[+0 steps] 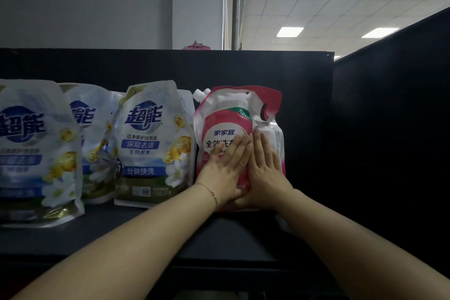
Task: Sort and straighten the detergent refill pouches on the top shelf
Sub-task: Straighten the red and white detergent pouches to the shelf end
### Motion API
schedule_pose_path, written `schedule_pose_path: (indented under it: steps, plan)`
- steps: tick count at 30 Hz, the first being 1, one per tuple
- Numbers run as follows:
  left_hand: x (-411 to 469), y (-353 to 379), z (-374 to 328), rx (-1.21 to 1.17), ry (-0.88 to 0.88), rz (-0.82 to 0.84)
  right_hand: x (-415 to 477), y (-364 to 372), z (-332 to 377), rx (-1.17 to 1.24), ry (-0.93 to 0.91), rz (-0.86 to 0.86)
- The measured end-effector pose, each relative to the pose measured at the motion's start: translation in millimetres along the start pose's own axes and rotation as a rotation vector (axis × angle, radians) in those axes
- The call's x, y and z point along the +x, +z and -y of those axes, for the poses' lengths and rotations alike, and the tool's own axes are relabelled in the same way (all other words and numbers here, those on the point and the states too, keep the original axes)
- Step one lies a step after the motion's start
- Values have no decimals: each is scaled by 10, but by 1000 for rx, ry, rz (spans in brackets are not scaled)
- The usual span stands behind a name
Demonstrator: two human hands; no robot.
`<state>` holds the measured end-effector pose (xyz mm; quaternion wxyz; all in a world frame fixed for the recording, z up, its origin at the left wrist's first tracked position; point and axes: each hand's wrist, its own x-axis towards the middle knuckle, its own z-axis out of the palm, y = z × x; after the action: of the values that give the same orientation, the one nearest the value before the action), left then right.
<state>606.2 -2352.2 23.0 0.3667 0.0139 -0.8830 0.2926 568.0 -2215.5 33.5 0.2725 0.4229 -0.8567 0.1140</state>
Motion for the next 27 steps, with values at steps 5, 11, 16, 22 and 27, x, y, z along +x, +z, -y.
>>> schedule_pose_path:
  steps: [5,11,16,22,27]
  plan:
    - [-68,95,130,-19,50,-69,27,76,113,-21,16,-45]
    - [-102,41,124,-33,47,37,-10,82,152,-44,48,-60]
    - [-100,-142,106,-27,49,123,-44,41,192,-50,68,0]
    - [-242,-373,93,-153,58,334,-116,-90,272,-129,66,180]
    - [-516,-557,183,-471,38,310,-215,-237,370,-85,84,177]
